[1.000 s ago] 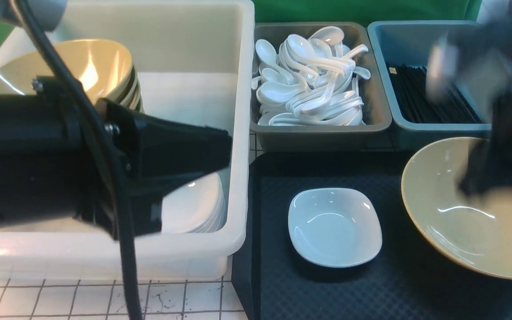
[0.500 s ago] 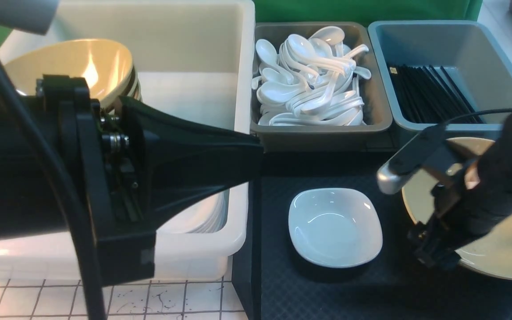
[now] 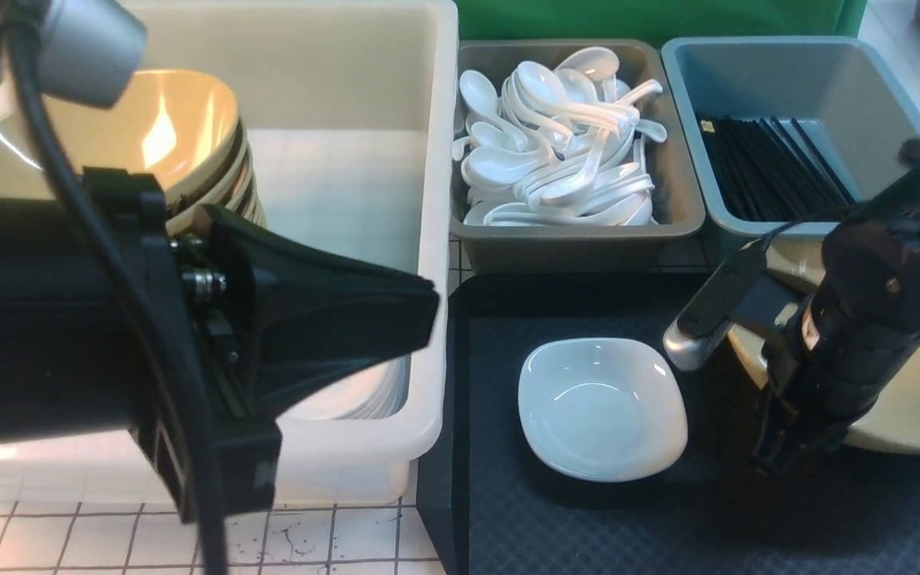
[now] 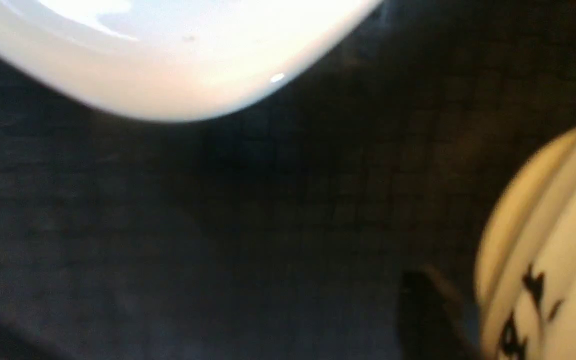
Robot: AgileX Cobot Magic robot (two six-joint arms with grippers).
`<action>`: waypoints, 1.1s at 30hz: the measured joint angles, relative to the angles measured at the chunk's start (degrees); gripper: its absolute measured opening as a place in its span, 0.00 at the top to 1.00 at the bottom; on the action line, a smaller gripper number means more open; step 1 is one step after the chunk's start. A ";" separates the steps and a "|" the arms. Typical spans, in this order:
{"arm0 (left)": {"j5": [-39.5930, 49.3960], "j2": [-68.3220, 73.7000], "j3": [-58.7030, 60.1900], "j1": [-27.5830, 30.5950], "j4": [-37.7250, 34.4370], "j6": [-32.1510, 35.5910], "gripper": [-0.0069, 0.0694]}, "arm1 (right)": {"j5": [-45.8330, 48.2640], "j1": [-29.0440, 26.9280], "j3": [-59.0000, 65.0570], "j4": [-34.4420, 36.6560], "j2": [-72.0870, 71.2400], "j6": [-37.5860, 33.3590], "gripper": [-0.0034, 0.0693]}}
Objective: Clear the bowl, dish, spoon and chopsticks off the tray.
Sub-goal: Use the right arm to grab the yellow noodle bowl, then use the right arm to put the noodle bowl into the large storage box on the left
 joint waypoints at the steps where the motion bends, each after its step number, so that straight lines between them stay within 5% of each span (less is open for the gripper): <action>1: -0.08 -0.05 0.00 0.00 0.83 -0.44 0.91 | 0.88 0.58 -0.71 0.50 -0.98 0.16 0.81; 11: -3.46 -2.18 0.00 0.00 16.17 -11.47 0.91 | 17.00 10.58 -26.64 4.10 -9.81 1.23 0.88; 17: -4.33 -8.59 0.00 0.03 38.63 -36.52 0.91 | 16.03 17.82 -51.12 7.31 1.29 -11.66 0.88; 24: 5.70 -18.25 0.00 0.03 63.26 -67.25 0.91 | 11.99 24.57 -79.29 14.26 23.69 -29.55 0.88; 33: 14.14 -25.23 0.00 0.03 68.76 -72.61 0.91 | -0.51 25.26 -94.67 20.05 41.22 -39.71 0.88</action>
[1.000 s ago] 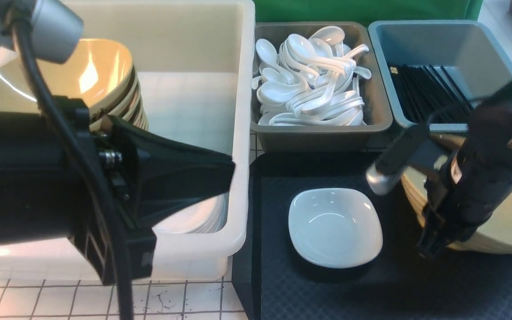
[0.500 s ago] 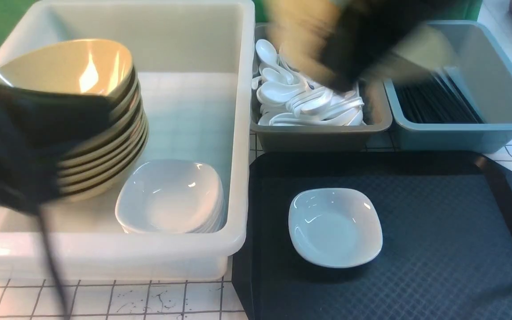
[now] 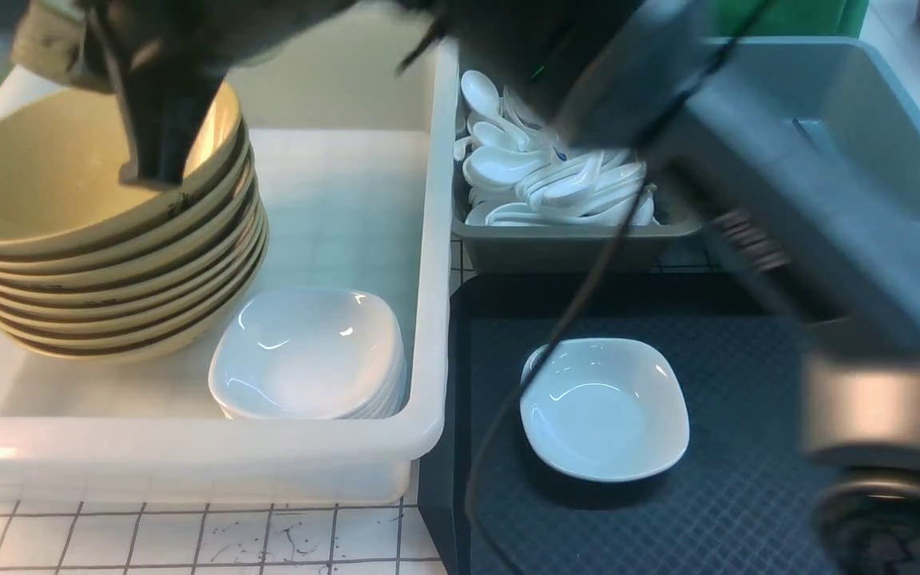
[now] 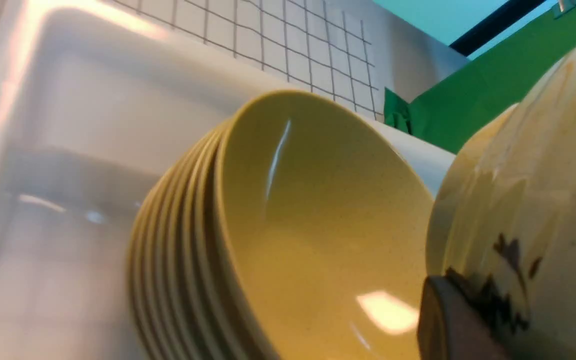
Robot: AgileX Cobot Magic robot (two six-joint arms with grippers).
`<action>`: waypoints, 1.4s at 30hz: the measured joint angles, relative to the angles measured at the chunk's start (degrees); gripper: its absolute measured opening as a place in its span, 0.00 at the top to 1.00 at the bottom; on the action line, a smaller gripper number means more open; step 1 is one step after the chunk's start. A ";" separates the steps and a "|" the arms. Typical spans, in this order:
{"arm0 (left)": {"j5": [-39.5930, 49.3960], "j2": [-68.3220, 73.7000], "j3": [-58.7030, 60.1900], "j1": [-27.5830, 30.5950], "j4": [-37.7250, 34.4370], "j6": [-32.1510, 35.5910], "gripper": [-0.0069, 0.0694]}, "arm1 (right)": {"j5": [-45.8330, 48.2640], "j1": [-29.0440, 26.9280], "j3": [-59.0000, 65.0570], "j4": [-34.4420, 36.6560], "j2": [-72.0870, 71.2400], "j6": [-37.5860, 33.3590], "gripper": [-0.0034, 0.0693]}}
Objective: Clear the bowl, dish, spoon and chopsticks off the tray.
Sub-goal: Use the right arm to put the noodle bowl into the large storage box on the left
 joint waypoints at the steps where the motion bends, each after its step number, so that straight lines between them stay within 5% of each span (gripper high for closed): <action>1: 0.18 -0.47 0.00 0.00 0.15 -0.14 0.91 | -1.22 0.00 -0.18 0.00 1.34 -0.93 0.88; 15: 0.97 -1.94 -0.05 0.00 0.20 0.17 0.91 | -7.01 0.00 -0.27 -0.14 9.72 -8.56 0.87; 18: 0.97 -1.94 -0.05 0.00 -0.23 1.02 0.91 | -7.38 0.00 -0.33 -0.14 9.71 -8.56 0.83; 23: 0.92 -1.94 -0.05 0.00 -0.53 1.35 0.91 | -8.06 0.00 -0.33 -0.16 9.71 -8.12 0.61; 31: -1.35 -1.94 -0.05 0.00 -0.79 3.30 0.91 | -0.93 0.00 -1.51 -0.94 6.60 -3.46 0.32; 38: -5.39 -1.94 -0.05 0.00 -5.41 6.38 0.91 | 18.65 0.00 -4.32 -3.33 -0.67 5.23 0.30; 42: -7.87 -0.62 -0.06 0.00 -13.75 13.20 0.91 | 22.07 0.00 -5.48 -5.29 -6.40 21.92 0.35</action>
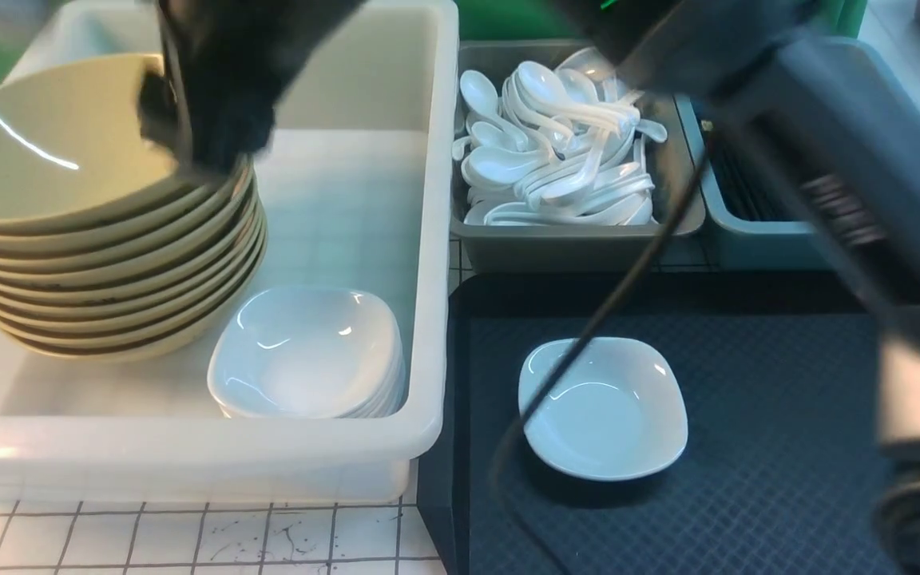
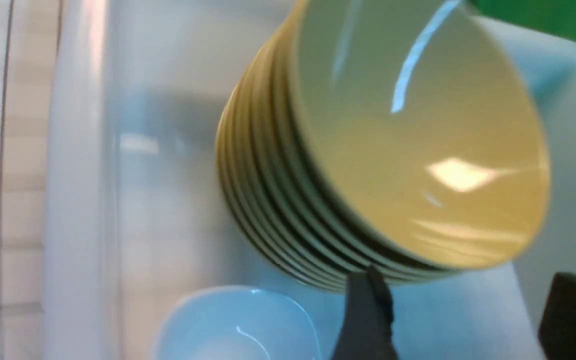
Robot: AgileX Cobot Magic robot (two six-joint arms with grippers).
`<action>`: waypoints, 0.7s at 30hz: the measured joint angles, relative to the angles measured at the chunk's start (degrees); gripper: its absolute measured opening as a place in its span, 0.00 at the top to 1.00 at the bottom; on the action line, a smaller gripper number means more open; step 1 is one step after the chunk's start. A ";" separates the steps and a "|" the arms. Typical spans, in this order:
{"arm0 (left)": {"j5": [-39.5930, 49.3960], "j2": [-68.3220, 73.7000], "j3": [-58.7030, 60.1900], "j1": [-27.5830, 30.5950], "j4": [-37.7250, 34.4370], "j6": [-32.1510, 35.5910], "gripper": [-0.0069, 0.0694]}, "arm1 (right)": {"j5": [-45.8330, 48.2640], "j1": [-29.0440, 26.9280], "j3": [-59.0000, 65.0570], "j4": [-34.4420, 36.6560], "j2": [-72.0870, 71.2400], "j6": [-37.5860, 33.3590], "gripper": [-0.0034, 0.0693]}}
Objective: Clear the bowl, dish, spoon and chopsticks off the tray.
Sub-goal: Use the left arm to grab the plate
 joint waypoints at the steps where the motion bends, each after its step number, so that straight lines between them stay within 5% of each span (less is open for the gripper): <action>1: -0.15 0.85 -0.06 0.00 -2.29 2.23 0.91 | 0.00 0.00 0.00 -0.86 -1.25 4.10 0.37; 7: -0.22 6.98 -0.06 0.00 -15.98 16.15 0.91 | 0.05 -0.11 7.80 -5.97 -11.18 18.47 0.62; 12: 0.30 9.03 -0.06 0.00 -20.13 20.11 0.91 | 0.05 -0.11 32.15 -7.97 -29.39 22.72 0.81; 21: -5.12 19.40 0.24 0.00 -29.64 27.25 0.91 | 0.05 -0.11 71.65 -10.45 -61.11 31.86 0.86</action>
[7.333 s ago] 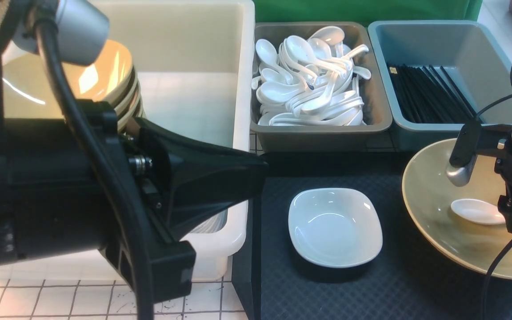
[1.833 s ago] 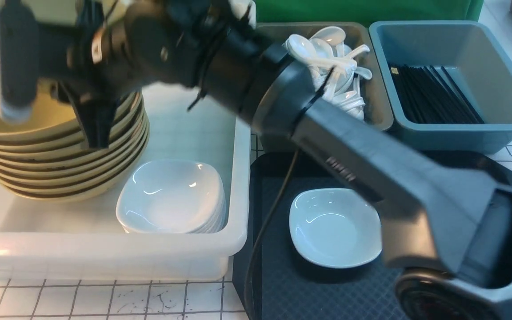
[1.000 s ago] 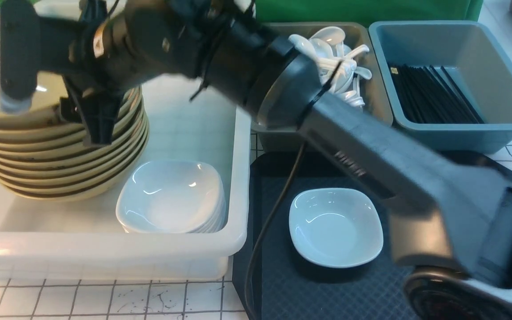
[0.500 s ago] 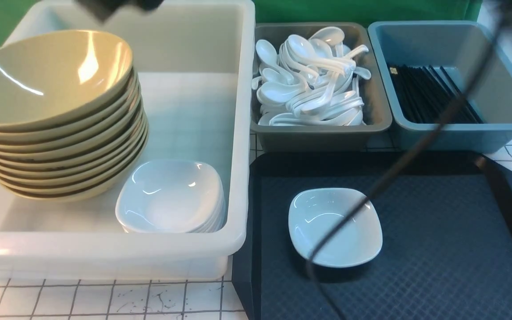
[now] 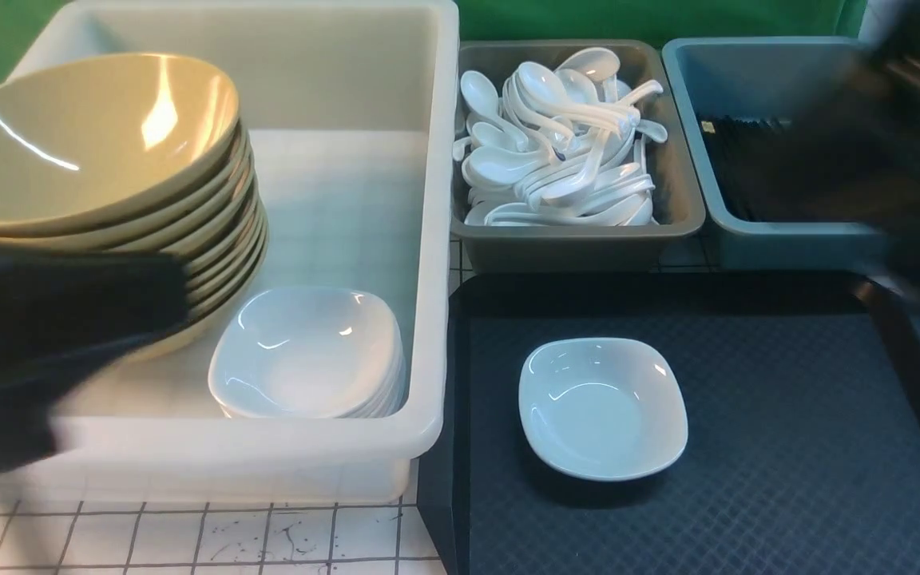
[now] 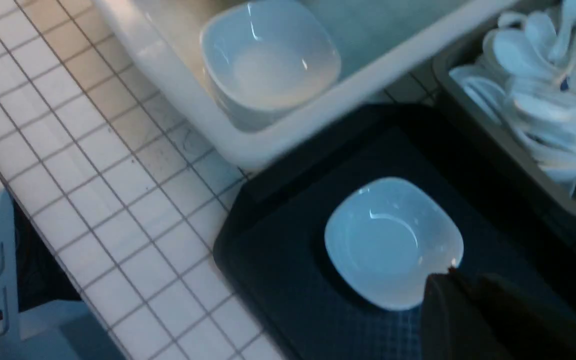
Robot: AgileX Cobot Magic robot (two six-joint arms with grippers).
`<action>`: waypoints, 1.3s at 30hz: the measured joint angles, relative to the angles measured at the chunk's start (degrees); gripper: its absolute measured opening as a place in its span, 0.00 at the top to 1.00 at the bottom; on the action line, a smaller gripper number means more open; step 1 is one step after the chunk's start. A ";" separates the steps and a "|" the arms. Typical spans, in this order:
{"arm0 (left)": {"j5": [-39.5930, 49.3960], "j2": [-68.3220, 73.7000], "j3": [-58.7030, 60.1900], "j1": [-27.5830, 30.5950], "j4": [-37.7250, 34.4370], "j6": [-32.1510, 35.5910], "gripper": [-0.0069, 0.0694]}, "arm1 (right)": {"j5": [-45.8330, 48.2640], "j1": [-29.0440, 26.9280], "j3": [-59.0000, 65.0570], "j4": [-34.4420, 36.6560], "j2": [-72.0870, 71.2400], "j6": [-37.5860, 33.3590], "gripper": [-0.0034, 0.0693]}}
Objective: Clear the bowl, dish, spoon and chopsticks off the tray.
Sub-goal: Use the left arm to grab the plate
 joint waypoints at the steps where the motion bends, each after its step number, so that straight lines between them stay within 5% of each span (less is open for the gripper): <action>1: -0.66 1.58 0.00 0.00 -1.37 1.61 0.91 | 0.00 0.00 1.88 -0.21 -1.76 0.72 0.86; 5: -4.31 13.56 -0.14 0.00 -10.57 11.38 0.91 | 0.00 0.00 12.10 -0.71 -12.05 4.81 0.86; 10: -6.89 25.91 -4.10 -3.81 -13.69 17.07 0.91 | 0.00 0.00 18.83 -0.78 -21.71 9.25 0.86; 17: -7.72 39.61 -10.70 -17.20 -2.32 10.92 0.91 | 0.00 0.00 22.36 -0.78 -32.90 12.56 0.86; 23: -7.41 52.33 -16.53 -23.05 9.04 2.57 0.90 | 0.00 0.00 22.74 -0.68 -38.21 12.71 0.86; 27: -7.46 59.14 -21.20 -23.66 11.54 2.21 0.78 | 0.00 0.00 22.74 -0.54 -40.79 12.71 0.86; 35: -9.52 67.32 -23.16 -23.66 19.64 2.30 0.34 | 0.00 0.00 24.70 -0.07 -42.13 12.71 0.86; 39: -11.86 70.69 -23.16 -23.66 25.34 0.08 0.29 | 0.00 0.00 25.72 0.05 -42.13 12.71 0.86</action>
